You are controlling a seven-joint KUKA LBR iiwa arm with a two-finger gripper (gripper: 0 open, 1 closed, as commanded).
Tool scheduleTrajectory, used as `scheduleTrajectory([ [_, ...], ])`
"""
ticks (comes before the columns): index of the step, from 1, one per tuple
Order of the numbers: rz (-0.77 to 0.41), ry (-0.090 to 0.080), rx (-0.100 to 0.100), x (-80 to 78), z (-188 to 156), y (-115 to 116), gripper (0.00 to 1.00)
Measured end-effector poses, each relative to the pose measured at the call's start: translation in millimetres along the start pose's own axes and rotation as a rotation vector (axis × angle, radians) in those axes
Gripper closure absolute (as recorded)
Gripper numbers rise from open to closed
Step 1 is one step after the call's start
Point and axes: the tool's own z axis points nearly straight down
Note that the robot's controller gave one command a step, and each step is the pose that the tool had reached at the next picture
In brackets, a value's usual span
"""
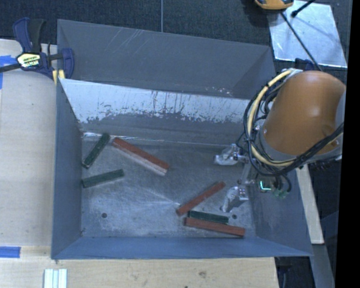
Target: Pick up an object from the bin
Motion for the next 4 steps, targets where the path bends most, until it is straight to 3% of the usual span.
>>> scheduleTrajectory([
  [1, -0.001, -0.008, 0.000, -1.6, -3, 0, 0.00],
  [2, -0.059, -0.014, 0.001, -10.1, 49, -5, 0.00],
  [3, -0.015, -0.033, 0.001, -67.4, 134, -32, 1.00],
  [4, -0.015, -0.034, 0.001, -67.4, 134, -32, 1.00],
])
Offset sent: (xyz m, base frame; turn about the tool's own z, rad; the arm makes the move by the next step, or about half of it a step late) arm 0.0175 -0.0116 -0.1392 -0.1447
